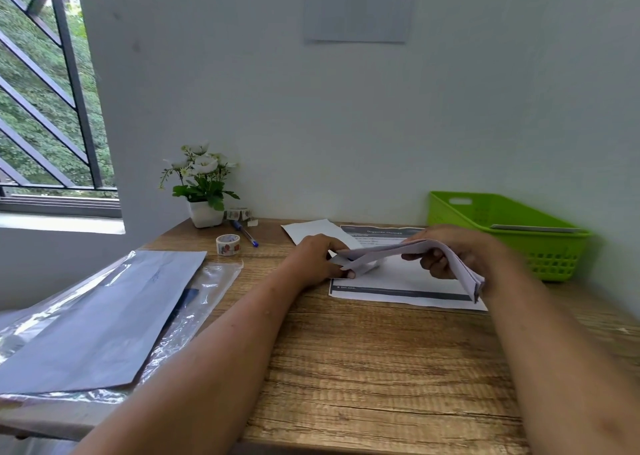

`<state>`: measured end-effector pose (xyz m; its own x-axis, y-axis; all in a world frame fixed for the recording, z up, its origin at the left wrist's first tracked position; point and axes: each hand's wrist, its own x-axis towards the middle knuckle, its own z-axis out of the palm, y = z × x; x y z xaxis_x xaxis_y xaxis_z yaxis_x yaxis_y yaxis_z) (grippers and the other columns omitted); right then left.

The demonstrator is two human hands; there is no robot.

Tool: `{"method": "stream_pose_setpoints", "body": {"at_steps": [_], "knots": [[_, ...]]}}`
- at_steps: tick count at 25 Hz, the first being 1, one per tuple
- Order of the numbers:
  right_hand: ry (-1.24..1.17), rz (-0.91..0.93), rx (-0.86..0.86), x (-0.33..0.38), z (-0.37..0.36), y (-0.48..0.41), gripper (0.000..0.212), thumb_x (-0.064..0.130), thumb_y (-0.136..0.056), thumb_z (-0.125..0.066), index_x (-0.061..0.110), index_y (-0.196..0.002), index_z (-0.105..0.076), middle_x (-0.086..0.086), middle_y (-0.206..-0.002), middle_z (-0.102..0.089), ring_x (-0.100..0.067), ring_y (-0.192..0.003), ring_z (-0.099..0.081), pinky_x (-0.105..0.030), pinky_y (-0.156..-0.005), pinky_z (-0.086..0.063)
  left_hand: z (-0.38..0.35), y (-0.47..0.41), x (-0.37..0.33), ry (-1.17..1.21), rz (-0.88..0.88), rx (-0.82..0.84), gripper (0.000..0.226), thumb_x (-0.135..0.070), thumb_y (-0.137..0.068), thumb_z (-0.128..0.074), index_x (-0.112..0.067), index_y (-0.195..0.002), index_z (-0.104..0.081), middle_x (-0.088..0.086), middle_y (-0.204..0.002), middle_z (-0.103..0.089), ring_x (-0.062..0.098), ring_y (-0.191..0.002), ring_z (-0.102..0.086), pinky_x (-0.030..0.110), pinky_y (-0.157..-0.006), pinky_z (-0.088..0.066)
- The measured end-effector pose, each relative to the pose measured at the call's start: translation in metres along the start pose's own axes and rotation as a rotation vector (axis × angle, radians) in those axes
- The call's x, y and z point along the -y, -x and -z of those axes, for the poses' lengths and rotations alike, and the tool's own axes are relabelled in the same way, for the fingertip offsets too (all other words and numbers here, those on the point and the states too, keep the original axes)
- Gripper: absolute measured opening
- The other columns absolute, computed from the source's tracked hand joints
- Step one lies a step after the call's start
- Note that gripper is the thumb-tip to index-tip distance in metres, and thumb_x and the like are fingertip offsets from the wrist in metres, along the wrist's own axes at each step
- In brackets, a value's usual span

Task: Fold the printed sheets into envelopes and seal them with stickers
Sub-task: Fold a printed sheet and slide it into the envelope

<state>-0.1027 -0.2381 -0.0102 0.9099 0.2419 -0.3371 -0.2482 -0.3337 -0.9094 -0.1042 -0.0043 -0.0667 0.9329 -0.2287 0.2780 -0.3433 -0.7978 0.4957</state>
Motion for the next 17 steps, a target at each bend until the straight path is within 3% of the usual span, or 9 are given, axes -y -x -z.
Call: {"method": "stream_pose_setpoints", "body": {"at_steps": [6, 9, 11, 14, 15, 17], "knots": [[0.186, 0.05, -0.142, -0.003, -0.006, -0.002, 0.017, 0.009, -0.087, -0.059, 0.001, -0.097, -0.072, -0.001, -0.063, -0.051, -0.007, -0.038, -0.025, -0.013, -0.037, -0.018, 0.008, 0.004, -0.005, 0.016, -0.014, 0.046, 0.049, -0.031, -0.072, -0.08, -0.028, -0.119, -0.066, -0.002, -0.124, -0.061, 0.012, -0.1, -0.054, 0.023, -0.084, -0.04], [0.265, 0.113, -0.212, -0.001, -0.026, -0.007, 0.014, 0.009, -0.087, -0.062, 0.002, -0.096, -0.07, -0.002, -0.051, -0.058, -0.011, -0.038, -0.041, -0.015, -0.037, -0.029, 0.008, 0.004, -0.012, -0.025, -0.06, 0.033, 0.053, -0.03, -0.07, -0.082, -0.027, -0.12, -0.065, -0.003, -0.124, -0.062, 0.012, -0.102, -0.053, 0.023, -0.085, -0.04], [0.226, 0.212, -0.361, -0.002, -0.038, -0.019, 0.012, 0.003, -0.085, -0.061, 0.002, -0.095, -0.067, -0.013, -0.076, -0.063, -0.018, -0.057, -0.052, -0.019, -0.05, -0.037, 0.006, 0.003, -0.015, -0.028, -0.082, 0.02, 0.055, -0.029, -0.068, -0.083, -0.026, -0.12, -0.065, -0.003, -0.122, -0.063, 0.013, -0.104, -0.055, 0.024, -0.086, -0.041], [0.326, 0.333, -0.637, -0.01, -0.048, -0.038, 0.015, 0.002, -0.079, -0.061, 0.014, -0.088, -0.055, -0.016, -0.108, -0.058, -0.026, -0.084, -0.053, -0.025, -0.062, -0.038, 0.004, 0.003, -0.017, 0.0, -0.103, 0.002, 0.056, -0.026, -0.066, -0.085, -0.025, -0.119, -0.066, -0.004, -0.12, -0.065, 0.014, -0.107, -0.056, 0.026, -0.089, -0.044], [0.345, 0.339, -0.652, -0.011, -0.05, -0.04, 0.016, 0.006, -0.079, -0.062, 0.015, -0.088, -0.053, -0.016, -0.112, -0.056, -0.026, -0.086, -0.052, -0.025, -0.061, -0.036, 0.003, 0.004, -0.016, 0.008, -0.106, -0.012, 0.055, -0.026, -0.066, -0.085, -0.025, -0.118, -0.067, -0.003, -0.119, -0.065, 0.014, -0.107, -0.057, 0.027, -0.089, -0.045], [0.248, 0.331, -0.506, -0.005, -0.049, -0.031, 0.016, 0.013, -0.084, -0.066, 0.013, -0.09, -0.051, -0.014, -0.109, -0.056, -0.022, -0.081, -0.05, -0.026, -0.057, -0.036, 0.004, 0.004, -0.014, 0.02, -0.099, -0.05, 0.054, -0.025, -0.066, -0.084, -0.025, -0.118, -0.067, -0.003, -0.118, -0.066, 0.013, -0.103, -0.057, 0.025, -0.086, -0.045]]}}
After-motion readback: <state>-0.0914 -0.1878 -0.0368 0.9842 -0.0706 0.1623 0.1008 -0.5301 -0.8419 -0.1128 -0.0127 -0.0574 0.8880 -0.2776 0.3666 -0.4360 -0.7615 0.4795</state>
